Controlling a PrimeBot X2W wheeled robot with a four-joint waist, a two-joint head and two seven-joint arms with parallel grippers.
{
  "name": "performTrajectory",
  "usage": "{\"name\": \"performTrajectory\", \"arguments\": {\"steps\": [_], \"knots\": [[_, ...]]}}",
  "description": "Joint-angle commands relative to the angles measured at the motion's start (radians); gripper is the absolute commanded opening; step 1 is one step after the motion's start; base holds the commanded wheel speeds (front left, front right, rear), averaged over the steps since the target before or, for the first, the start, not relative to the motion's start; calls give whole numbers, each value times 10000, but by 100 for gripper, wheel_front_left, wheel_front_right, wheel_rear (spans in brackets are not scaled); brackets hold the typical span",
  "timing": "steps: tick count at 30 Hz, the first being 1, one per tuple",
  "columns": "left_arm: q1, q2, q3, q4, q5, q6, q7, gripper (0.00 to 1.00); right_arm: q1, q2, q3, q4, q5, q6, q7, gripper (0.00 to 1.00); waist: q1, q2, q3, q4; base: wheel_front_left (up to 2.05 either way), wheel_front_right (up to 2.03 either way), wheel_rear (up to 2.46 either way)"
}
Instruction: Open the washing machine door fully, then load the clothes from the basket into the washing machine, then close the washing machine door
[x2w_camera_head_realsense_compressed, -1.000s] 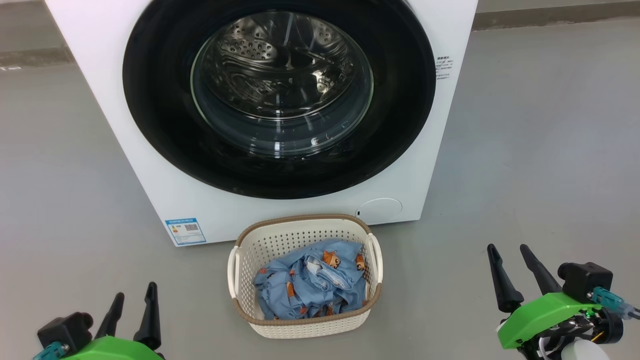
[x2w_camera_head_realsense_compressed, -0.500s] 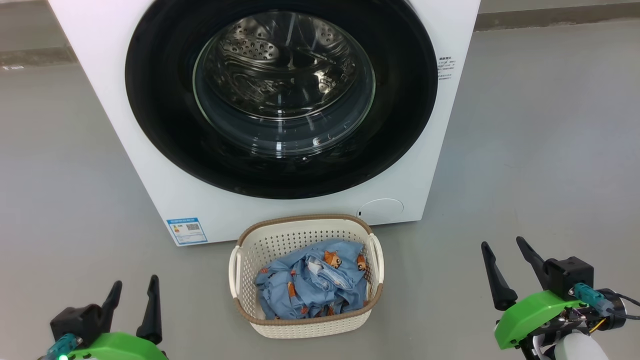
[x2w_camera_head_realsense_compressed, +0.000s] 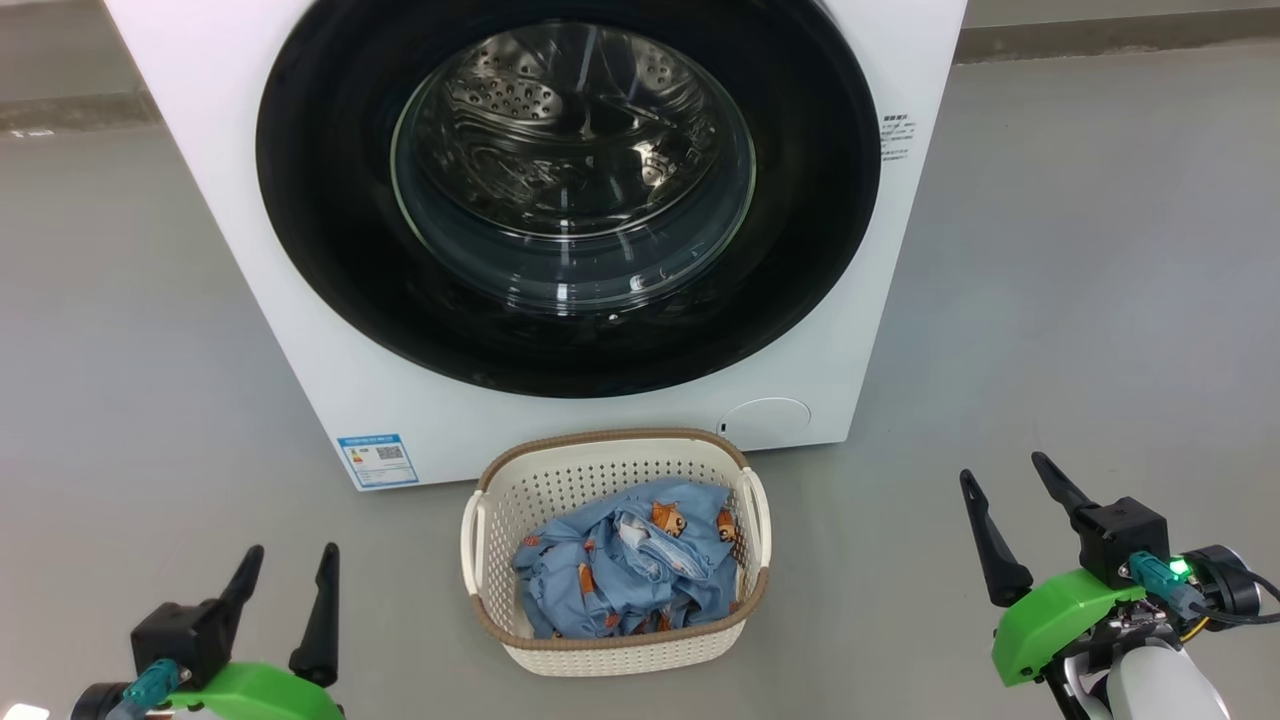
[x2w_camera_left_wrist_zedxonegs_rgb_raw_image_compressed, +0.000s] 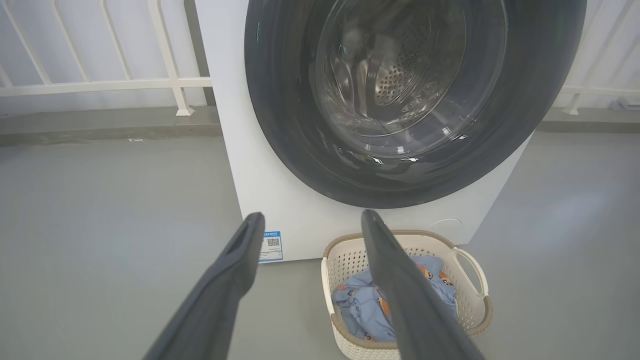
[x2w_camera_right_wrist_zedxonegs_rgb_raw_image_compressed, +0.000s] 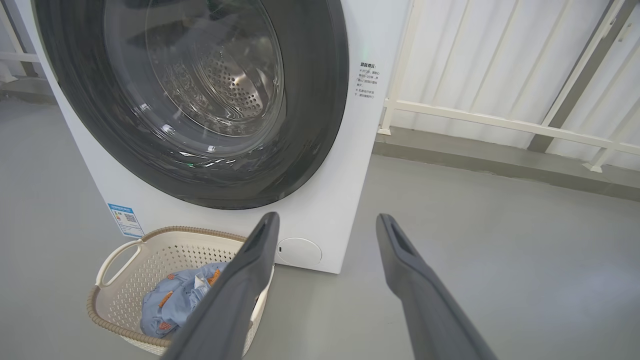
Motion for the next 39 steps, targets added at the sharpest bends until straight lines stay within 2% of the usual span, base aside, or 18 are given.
{"name": "performTrajectory", "arguments": {"steps": [1, 15, 39], "knots": [[-497, 328, 334, -191, 72, -27, -136, 100, -302, -26, 223, -178, 7, -11, -77, 100, -1, -1, -2, 3, 0, 0, 0], [-517, 327, 353, -159, 67, -27, -136, 100, -271, 117, 84, -202, 570, -11, 99, 100, -1, -1, 18, 50, 0, 0, 0], [-502, 211, 606, -89, -142, -13, -136, 100, -199, 107, -13, -144, 468, -11, 123, 100, -1, -1, -16, 117, 0, 0, 0]]}}
